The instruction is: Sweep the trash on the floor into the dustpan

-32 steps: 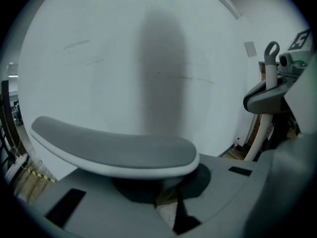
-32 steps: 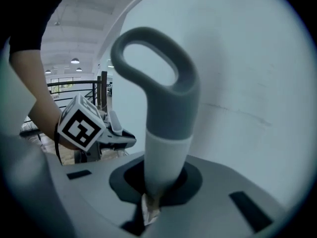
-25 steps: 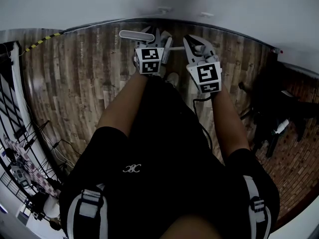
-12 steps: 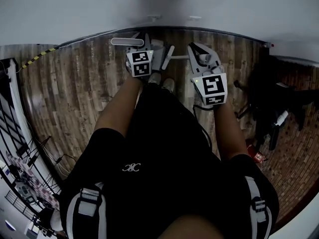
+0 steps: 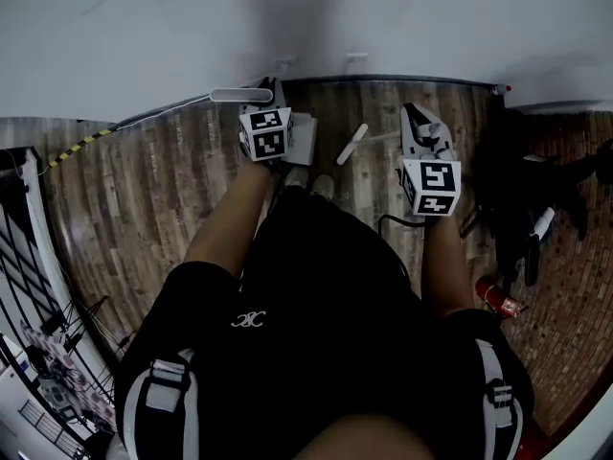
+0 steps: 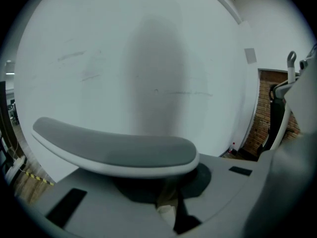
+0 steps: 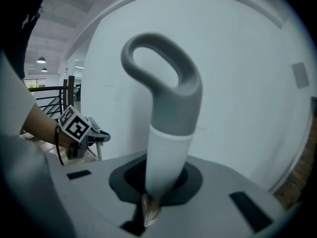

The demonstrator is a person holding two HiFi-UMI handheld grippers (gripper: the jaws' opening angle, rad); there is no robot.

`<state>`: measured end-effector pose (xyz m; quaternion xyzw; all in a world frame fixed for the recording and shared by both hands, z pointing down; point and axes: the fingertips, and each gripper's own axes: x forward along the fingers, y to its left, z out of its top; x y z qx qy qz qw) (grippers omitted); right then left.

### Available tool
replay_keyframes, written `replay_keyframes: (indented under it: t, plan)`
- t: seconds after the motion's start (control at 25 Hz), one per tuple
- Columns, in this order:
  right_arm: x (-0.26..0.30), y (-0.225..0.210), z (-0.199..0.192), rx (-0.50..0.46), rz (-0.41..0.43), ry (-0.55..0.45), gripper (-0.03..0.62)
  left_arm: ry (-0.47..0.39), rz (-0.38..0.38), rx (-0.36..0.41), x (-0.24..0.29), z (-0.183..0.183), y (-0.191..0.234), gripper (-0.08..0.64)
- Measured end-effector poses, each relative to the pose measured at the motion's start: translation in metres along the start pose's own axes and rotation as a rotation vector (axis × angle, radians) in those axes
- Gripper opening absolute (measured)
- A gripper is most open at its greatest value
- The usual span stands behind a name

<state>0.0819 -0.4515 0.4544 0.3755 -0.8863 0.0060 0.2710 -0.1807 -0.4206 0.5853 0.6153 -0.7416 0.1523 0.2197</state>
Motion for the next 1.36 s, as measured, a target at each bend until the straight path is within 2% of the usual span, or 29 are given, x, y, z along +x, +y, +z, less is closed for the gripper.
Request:
replay_keyframes:
  t: [0.24,0.44,0.6,0.84,1.36]
  plan:
    - [-0.027,-0.041,-0.005,0.052,-0.136,-0.007,0.028,-0.033,-0.052,0.026,-0.027,0.050,-0.033,0.043]
    - [-0.044,-0.079,-0.010,0.160,-0.250,-0.016,0.028,-0.046,-0.109,0.115,-0.036,0.088,-0.071,0.043]
    - [-0.050,-0.102,-0.002,0.198,-0.318,-0.045,0.028,-0.074,-0.155,0.183,-0.036,0.133,-0.100,0.043]
    - [-0.077,-0.113,-0.010,0.234,-0.357,-0.051,0.028,-0.071,-0.224,0.239,-0.048,0.154,-0.139,0.043]
    - [-0.103,-0.119,-0.016,0.203,-0.388,-0.043,0.028,-0.093,-0.335,0.242,-0.055,0.170,-0.192,0.043]
